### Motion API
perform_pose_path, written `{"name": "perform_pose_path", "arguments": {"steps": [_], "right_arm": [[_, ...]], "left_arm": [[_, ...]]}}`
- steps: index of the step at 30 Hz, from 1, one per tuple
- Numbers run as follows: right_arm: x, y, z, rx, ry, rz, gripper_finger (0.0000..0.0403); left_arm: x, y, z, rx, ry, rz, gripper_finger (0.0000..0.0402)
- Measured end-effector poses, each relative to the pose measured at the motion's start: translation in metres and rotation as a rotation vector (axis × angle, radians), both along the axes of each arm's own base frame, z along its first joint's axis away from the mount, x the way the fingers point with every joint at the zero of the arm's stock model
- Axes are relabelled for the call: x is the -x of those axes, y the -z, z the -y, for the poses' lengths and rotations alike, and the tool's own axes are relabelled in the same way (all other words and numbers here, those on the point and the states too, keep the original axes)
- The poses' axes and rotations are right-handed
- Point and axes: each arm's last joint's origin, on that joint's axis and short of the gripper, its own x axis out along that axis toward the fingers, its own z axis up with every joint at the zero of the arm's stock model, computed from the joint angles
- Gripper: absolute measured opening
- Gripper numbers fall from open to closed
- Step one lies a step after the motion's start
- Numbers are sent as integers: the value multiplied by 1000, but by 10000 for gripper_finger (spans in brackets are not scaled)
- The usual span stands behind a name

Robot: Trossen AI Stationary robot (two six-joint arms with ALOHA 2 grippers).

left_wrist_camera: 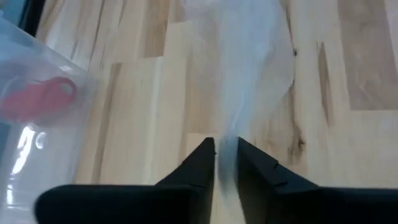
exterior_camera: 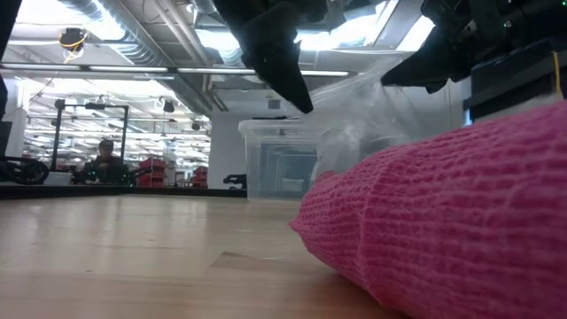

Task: Roll bandage
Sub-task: Open the transparent zip bag

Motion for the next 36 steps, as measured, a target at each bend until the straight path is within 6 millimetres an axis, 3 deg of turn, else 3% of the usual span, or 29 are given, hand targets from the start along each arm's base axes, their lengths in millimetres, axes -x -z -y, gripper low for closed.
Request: {"name": "perform_pose_path", "arguments": {"steps": [6,11,14,19,31,36], "right_arm": [[0,0,0,4,-1,-3,5],[1,3,0,26,-6,-37,5],[0,6,0,33,-3,-47,5],[-3,8,0,43,18,-51,5],[-7,9,-1,37,18,-29,5],[-7,9,-1,37,18,-28,5]], "left_arm": [[0,0,-2,30,-15,-5,139],[11,-25,-3,-14,39,48,184],[11,-44,-6,-8,33,169,190],[-1,-56,-6,-4,74,338,192],[-21,-21,-10,4,81,274,192],[-22,-23,-15,-4,59,285,192]]}}
